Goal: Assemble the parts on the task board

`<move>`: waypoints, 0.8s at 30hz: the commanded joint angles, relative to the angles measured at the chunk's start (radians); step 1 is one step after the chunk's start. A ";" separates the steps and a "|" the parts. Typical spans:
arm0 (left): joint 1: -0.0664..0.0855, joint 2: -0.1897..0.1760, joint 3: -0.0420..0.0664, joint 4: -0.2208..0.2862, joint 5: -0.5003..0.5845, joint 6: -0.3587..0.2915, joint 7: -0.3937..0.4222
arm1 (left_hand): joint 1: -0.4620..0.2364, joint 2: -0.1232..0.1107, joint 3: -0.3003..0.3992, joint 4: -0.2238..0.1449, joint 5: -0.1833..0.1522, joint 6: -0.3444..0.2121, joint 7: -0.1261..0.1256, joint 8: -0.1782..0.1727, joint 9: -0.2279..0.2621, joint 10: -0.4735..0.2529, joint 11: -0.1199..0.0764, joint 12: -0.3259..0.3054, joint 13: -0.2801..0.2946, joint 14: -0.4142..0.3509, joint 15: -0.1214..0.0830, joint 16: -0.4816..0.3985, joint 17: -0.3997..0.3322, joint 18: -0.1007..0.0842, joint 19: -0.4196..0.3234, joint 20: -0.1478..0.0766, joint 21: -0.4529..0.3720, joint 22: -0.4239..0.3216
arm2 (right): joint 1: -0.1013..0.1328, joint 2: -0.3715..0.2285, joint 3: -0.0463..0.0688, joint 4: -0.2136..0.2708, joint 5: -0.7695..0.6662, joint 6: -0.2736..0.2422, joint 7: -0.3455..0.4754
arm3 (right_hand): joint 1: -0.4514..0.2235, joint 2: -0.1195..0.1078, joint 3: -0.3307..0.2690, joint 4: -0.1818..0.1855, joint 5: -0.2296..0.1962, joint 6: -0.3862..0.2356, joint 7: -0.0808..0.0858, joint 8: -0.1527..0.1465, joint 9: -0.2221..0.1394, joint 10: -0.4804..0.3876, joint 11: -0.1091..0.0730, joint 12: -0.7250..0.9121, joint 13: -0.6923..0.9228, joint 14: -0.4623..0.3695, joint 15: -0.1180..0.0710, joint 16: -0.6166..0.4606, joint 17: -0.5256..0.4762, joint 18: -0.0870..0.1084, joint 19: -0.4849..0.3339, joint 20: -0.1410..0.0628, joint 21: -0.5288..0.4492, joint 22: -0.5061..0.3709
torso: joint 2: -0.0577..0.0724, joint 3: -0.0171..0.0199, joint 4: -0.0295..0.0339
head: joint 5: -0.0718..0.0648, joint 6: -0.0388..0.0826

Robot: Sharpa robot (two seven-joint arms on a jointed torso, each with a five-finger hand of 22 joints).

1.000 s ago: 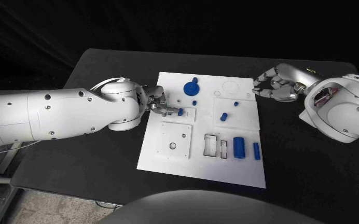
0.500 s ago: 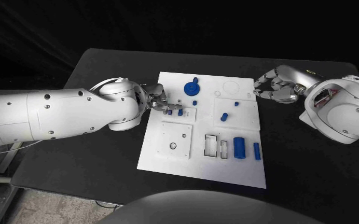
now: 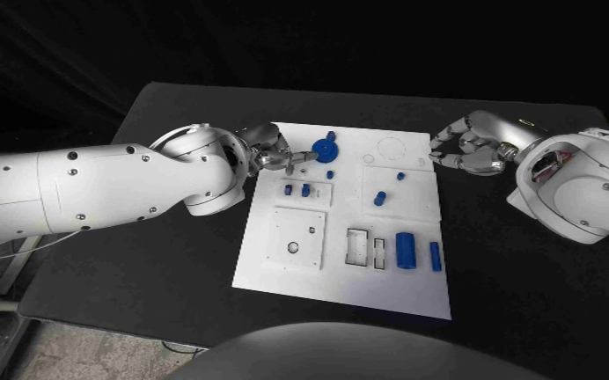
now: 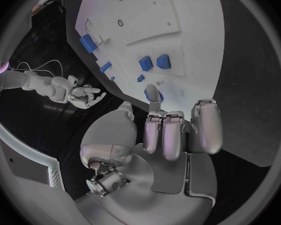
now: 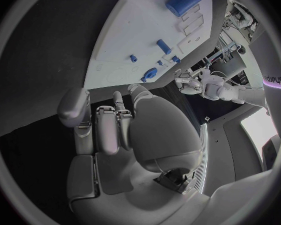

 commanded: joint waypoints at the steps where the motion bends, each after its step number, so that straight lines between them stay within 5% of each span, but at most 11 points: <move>1: 0.012 0.000 0.002 0.002 0.026 -0.026 0.040 | 0.011 -0.002 -0.006 0.001 0.005 -0.007 -0.001 0.006 0.001 0.106 -0.006 0.002 0.263 0.103 -0.002 0.002 0.263 0.000 0.004 0.000 0.002 0.193 | -0.001 0.000 0.000 -0.001 0.000 0.000 -0.003 | 0.009 -0.004 0.008 0.000 0.004 0.006 0.002 -0.007 -0.001 0.031 0.002 -0.003 0.159 0.052 0.004 -0.003 0.007 0.019 -0.009 0.000 -0.003 0.107 | -0.001 0.0007 -0.0003 | 0.000 0.000; 4: 0.022 0.003 0.003 -0.001 0.004 -0.009 0.024 | 0.031 -0.004 -0.012 0.001 0.012 -0.011 -0.001 0.007 0.001 0.106 -0.007 0.002 0.263 0.103 -0.003 0.002 0.263 0.000 0.005 -0.001 0.002 0.194 | -0.001 0.000 0.000 -0.002 0.000 -0.005 0.000 | 0.009 -0.004 0.008 0.001 0.004 0.006 0.002 -0.007 -0.001 0.031 0.002 -0.003 0.159 0.053 0.004 -0.002 0.008 0.019 -0.009 0.000 -0.002 0.107 | -0.001 0.0013 -0.0004 | 0.001 0.000; 6: 0.025 0.005 0.003 -0.004 -0.024 0.006 0.010 | 0.064 -0.006 -0.017 0.001 0.044 -0.015 -0.002 0.011 0.001 0.106 -0.008 0.002 0.263 0.103 -0.003 0.002 0.263 0.000 0.006 -0.002 0.002 0.196 | -0.001 0.001 0.000 -0.002 0.000 -0.008 0.003 | 0.008 -0.004 0.009 0.001 0.005 0.006 0.002 -0.007 -0.001 0.031 0.002 -0.002 0.160 0.053 0.004 -0.002 0.008 0.019 -0.009 0.000 -0.002 0.108 | -0.001 0.0012 -0.0006 | 0.002 0.000; 9: 0.028 0.005 0.001 -0.004 -0.063 0.053 -0.025 | 0.155 -0.014 -0.005 -0.012 0.187 -0.026 -0.007 0.012 0.000 0.106 -0.011 0.002 0.263 0.103 -0.007 0.002 0.263 0.000 0.006 -0.005 -0.001 0.197 | -0.001 0.000 0.000 -0.001 0.001 -0.010 0.004 | 0.008 -0.004 0.009 0.001 0.005 0.007 0.003 -0.006 -0.001 0.032 0.002 -0.002 0.160 0.053 0.004 -0.001 0.009 0.018 -0.008 0.000 -0.001 0.108 | 0.001 0.0005 -0.0012 | 0.000 0.000; 14: 0.029 -0.004 -0.004 0.006 -0.100 0.145 -0.095 | 0.230 -0.030 0.006 -0.001 0.307 -0.045 -0.005 0.004 -0.012 0.106 -0.011 0.002 0.263 0.103 -0.007 0.002 0.263 0.002 0.001 -0.005 -0.012 0.196 | -0.001 -0.003 0.000 0.000 0.002 -0.009 0.005 | 0.008 -0.004 0.009 0.001 0.005 0.007 0.003 -0.006 -0.001 0.032 0.002 -0.002 0.160 0.053 0.004 -0.001 0.009 0.018 -0.008 0.000 -0.001 0.108 | 0.000 0.0006 -0.0001 | -0.001 0.000; 24: 0.030 -0.019 -0.004 0.019 -0.049 0.289 -0.152 | 0.289 -0.076 0.016 -0.010 0.383 -0.055 -0.004 -0.011 -0.034 0.106 -0.011 0.002 0.263 0.103 -0.006 0.002 0.263 0.002 0.002 -0.004 -0.016 0.197 | -0.002 -0.004 0.000 -0.001 0.002 -0.010 0.005 | 0.007 -0.004 0.009 0.002 0.005 0.008 0.003 -0.006 -0.001 0.031 0.003 -0.002 0.160 0.053 0.004 -0.001 0.008 0.018 -0.008 0.000 -0.002 0.108 | 0.000 -0.0008 0.0006 | -0.002 0.000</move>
